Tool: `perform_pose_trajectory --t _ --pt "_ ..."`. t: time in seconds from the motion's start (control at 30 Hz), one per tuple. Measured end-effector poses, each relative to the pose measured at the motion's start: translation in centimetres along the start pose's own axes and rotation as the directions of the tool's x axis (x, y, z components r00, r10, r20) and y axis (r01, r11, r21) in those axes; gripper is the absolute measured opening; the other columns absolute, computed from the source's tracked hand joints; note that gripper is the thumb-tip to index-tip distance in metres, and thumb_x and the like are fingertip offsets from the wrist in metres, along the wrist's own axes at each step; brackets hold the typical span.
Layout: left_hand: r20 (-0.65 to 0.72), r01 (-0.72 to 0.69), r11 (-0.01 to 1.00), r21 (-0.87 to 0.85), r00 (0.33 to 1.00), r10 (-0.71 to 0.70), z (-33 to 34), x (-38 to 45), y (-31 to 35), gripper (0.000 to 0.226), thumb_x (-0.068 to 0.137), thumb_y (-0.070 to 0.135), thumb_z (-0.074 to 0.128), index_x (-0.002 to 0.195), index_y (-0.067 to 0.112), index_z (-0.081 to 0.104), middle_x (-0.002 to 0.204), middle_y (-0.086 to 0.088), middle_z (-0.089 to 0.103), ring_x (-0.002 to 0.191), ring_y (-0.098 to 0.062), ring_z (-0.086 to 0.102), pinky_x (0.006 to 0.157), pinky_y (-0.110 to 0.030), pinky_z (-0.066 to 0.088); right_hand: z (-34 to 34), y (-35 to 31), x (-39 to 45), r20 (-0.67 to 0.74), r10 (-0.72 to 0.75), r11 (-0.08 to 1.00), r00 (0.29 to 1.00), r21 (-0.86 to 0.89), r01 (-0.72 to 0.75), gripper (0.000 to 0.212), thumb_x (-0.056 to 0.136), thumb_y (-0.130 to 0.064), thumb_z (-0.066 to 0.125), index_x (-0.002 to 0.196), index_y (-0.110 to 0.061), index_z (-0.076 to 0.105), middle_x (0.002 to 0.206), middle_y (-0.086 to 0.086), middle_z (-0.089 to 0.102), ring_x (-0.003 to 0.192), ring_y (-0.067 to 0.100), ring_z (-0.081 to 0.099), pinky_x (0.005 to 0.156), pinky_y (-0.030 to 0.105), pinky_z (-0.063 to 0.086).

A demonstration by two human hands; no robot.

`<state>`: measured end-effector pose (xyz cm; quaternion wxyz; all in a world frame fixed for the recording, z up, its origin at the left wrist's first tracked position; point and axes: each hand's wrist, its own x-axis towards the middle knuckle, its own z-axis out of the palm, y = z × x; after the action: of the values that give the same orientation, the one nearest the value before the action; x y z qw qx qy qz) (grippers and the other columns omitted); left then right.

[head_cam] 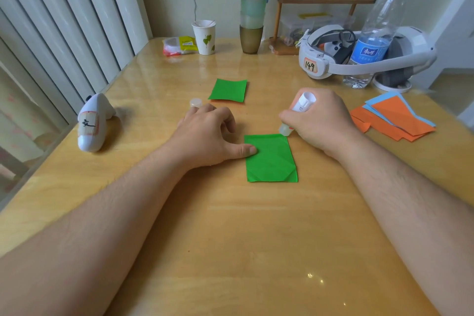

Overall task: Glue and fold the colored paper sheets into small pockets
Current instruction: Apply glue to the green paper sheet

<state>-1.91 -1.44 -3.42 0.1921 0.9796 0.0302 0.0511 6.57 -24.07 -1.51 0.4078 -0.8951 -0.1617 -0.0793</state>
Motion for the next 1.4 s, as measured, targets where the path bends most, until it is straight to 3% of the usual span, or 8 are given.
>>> perform_pose_trajectory --t 0.2,0.5,0.7,0.87,1.03,1.13,1.27,1.4 --pt "-0.009 0.004 1.000 -0.004 1.000 -0.004 0.1 0.0 0.0 0.061 0.060 0.085 0.069 0.096 0.038 0.056 0.106 0.010 0.048 0.111 -0.021 0.043 0.104 -0.043 0.042 1.4 -1.3 -0.1 -0.042 0.031 0.955 0.999 0.297 -0.017 0.026 0.071 -0.037 0.078 0.078 -0.016 0.065 0.071 0.009 0.071 0.067 0.025 0.061 0.065 0.038 0.050" --pt "-0.022 0.002 1.000 -0.012 1.000 -0.003 0.2 0.0 0.1 0.059 0.061 0.083 0.072 0.096 0.038 0.056 0.105 0.011 0.049 0.109 -0.021 0.045 0.101 -0.042 0.044 4.0 -2.2 -0.5 0.083 -0.057 0.987 0.995 0.158 0.043 0.068 0.063 -0.073 0.073 0.084 -0.009 0.067 0.080 0.012 0.073 0.081 0.037 0.068 0.068 0.055 0.058" --pt "-0.011 0.001 1.000 -0.012 1.000 -0.001 0.2 0.0 0.0 0.062 0.057 0.087 0.067 0.095 0.039 0.054 0.101 0.017 0.046 0.109 -0.021 0.044 0.101 -0.042 0.044 3.6 -2.1 -0.5 0.110 -0.060 0.993 0.992 0.110 0.048 0.068 0.058 -0.072 0.071 0.084 -0.009 0.070 0.080 0.009 0.073 0.081 0.033 0.067 0.067 0.049 0.056" --pt "-0.009 -0.002 1.000 -0.002 1.000 0.002 0.1 0.0 0.1 0.062 0.057 0.086 0.066 0.095 0.039 0.054 0.100 0.017 0.045 0.110 -0.021 0.045 0.102 -0.041 0.043 2.7 -1.0 -0.3 0.096 -0.051 0.994 0.994 0.104 0.041 0.037 0.073 -0.053 0.084 0.076 -0.018 0.072 0.072 -0.003 0.073 0.069 0.015 0.066 0.066 0.039 0.054" --pt "0.008 0.011 1.000 -0.010 1.000 -0.011 0.0 0.1 0.1 0.063 0.055 0.089 0.064 0.094 0.040 0.054 0.104 0.014 0.047 0.111 -0.021 0.045 0.104 -0.044 0.043 2.8 -1.7 -0.3 0.049 -0.011 0.972 0.999 0.236 -0.001 0.052 0.070 -0.061 0.077 0.080 -0.011 0.071 0.074 0.002 0.074 0.066 0.021 0.063 0.065 0.046 0.053" --pt "0.007 0.010 1.000 -0.012 1.000 -0.009 0.1 0.1 0.0 0.064 0.054 0.089 0.064 0.093 0.039 0.054 0.103 0.015 0.047 0.111 -0.021 0.045 0.104 -0.044 0.044 3.6 -2.4 -0.7 0.089 -0.057 0.988 0.994 0.147 0.043 0.063 0.069 -0.068 0.074 0.085 -0.007 0.069 0.080 0.011 0.073 0.070 0.029 0.062 0.066 0.048 0.054" --pt "0.002 0.009 1.000 -0.010 1.000 -0.009 0.2 0.2 -0.1 0.065 0.054 0.089 0.064 0.094 0.039 0.054 0.103 0.014 0.048 0.111 -0.022 0.046 0.104 -0.044 0.043 3.8 -2.8 -0.6 0.080 -0.072 0.997 0.994 0.018 0.071 0.044 0.074 -0.051 0.077 0.083 -0.009 0.069 0.078 0.007 0.072 0.077 0.026 0.066 0.066 0.042 0.054" --pt "-0.002 0.006 1.000 -0.012 1.000 -0.006 0.2 0.2 -0.2 0.065 0.054 0.089 0.064 0.095 0.039 0.055 0.104 0.014 0.047 0.111 -0.022 0.046 0.104 -0.044 0.043 3.0 -2.4 -0.4 0.063 -0.065 0.997 0.996 -0.047 0.068 0.046 0.068 -0.047 0.072 0.085 -0.005 0.066 0.084 0.013 0.071 0.083 0.032 0.065 0.065 0.044 0.053"
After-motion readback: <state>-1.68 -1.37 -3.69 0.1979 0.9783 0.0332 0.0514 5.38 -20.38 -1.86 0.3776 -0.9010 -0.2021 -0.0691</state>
